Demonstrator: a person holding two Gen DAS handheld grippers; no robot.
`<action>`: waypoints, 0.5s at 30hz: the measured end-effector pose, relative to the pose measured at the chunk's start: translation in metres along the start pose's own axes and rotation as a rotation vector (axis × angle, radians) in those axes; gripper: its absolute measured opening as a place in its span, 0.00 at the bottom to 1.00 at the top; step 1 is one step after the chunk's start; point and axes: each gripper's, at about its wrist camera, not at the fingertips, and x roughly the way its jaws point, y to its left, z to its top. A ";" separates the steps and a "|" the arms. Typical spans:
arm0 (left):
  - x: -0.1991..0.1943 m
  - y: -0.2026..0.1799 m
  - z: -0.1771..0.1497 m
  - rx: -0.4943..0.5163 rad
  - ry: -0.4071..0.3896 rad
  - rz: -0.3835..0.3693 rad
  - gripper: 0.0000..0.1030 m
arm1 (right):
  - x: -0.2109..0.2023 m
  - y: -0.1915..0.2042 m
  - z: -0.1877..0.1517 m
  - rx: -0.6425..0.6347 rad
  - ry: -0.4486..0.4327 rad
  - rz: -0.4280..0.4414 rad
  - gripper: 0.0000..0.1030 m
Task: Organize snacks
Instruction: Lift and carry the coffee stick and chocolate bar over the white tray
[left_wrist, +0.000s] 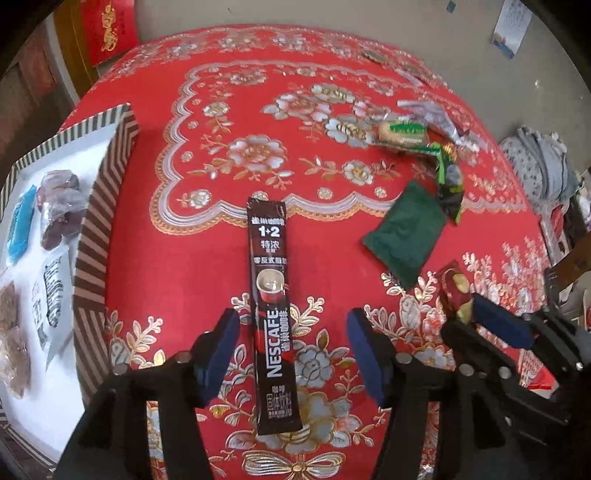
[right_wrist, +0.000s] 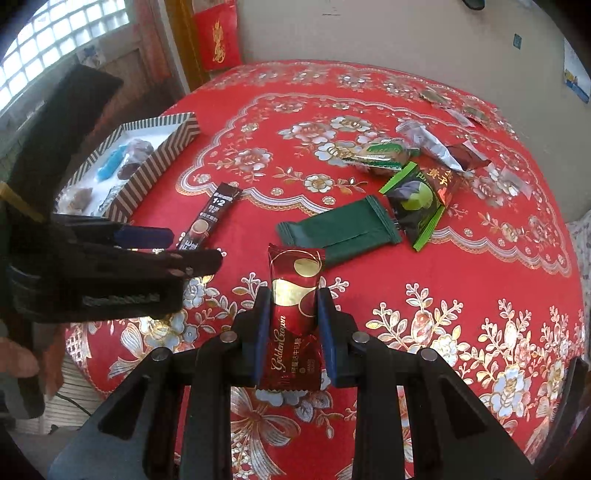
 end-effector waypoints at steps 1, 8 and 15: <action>0.003 -0.001 0.001 0.006 0.009 0.008 0.60 | -0.001 -0.001 0.000 0.002 -0.002 0.003 0.23; -0.001 0.003 0.002 0.036 0.023 0.053 0.19 | -0.007 -0.009 0.001 0.024 -0.032 0.038 0.23; -0.009 0.008 -0.002 0.028 0.013 0.044 0.17 | -0.007 -0.006 0.003 0.020 -0.041 0.061 0.23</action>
